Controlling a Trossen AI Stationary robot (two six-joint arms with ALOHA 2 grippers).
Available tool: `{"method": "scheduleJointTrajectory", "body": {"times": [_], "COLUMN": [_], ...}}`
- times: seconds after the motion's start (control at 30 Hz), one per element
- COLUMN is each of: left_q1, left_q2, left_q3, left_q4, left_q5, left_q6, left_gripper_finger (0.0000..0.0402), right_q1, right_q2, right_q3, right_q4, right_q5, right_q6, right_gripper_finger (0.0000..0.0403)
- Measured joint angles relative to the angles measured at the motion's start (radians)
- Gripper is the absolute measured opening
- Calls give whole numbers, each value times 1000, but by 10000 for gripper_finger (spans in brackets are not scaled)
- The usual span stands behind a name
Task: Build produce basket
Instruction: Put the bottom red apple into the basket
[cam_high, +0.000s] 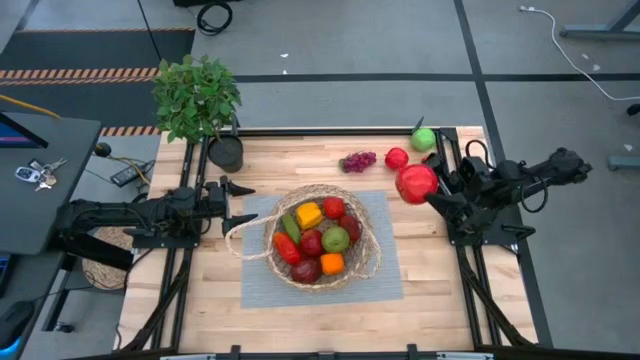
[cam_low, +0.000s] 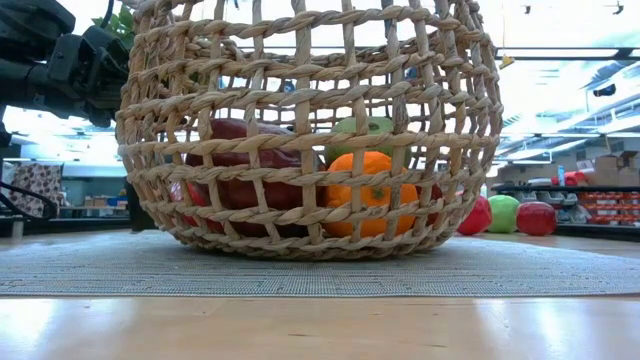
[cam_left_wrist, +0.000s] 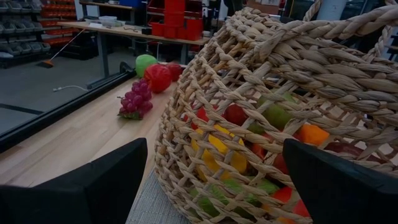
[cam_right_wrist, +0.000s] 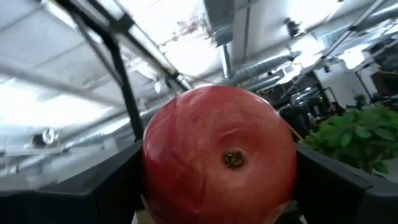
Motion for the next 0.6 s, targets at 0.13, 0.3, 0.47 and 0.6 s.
{"method": "scheduleJointTrajectory", "body": {"times": [0.13, 0.3, 0.47, 0.6], "left_q1": [0, 0, 0, 0], "left_q2": [0, 0, 0, 0], "left_q3": [0, 0, 0, 0], "left_q4": [0, 0, 0, 0], "left_q5": [0, 0, 0, 0], "left_q6": [0, 0, 0, 0], "left_gripper_finger": [382, 382, 382, 382], "right_q1": [63, 149, 226, 273], "right_q2": [66, 184, 327, 448], "right_q3": [81, 239, 379, 438], "right_q4": [-100, -320, -474, -489], "right_q5": [-3, 180, 403, 476], "right_q6": [-138, -363, -619, -885], "right_gripper_finger": [352, 352, 352, 352]}}
